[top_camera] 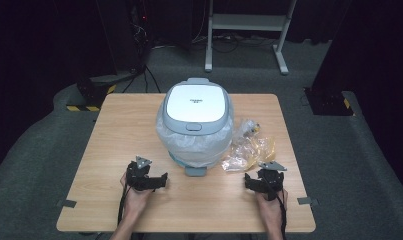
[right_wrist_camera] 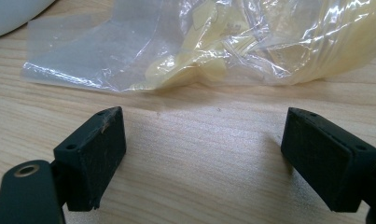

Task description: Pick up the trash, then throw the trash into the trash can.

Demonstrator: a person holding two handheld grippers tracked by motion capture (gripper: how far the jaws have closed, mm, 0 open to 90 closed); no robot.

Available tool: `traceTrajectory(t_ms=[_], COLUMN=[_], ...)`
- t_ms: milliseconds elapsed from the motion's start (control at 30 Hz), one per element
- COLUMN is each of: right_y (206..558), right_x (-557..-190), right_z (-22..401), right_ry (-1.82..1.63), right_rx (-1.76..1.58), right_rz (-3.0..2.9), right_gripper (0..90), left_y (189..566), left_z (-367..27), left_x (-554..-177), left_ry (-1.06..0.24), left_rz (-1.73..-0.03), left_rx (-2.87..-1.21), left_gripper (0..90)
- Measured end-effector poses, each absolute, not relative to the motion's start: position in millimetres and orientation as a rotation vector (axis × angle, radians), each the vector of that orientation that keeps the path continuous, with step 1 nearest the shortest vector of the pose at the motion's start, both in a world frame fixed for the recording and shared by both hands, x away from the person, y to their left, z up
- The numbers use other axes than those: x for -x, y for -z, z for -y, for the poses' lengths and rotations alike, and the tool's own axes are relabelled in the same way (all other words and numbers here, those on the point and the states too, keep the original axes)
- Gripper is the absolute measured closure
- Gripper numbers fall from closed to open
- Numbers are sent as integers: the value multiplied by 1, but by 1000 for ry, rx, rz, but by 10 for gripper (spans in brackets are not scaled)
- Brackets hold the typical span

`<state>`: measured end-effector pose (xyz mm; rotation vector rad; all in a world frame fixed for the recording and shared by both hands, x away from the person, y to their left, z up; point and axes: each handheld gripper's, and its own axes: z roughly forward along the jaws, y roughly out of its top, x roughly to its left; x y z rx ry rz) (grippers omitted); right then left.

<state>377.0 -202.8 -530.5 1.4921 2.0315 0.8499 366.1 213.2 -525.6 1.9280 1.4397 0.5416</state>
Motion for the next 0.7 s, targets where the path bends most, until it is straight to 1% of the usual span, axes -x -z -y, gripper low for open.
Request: traceTrajectory(t_ms=[233, 700], right_y=[530, 530], right_x=[-377, -377], right_z=[203, 203], right_ry=[-850, -851], right_rx=[-1492, -1491], right_rz=[-2032, -2032], right_gripper=[139, 140], left_y=[518, 513], left_z=[-204, -193], left_x=[-370, -375], left_ry=[-546, -515], left_rz=[-1407, -1387], left_rx=[-1940, -1956], left_gripper=[32, 23])
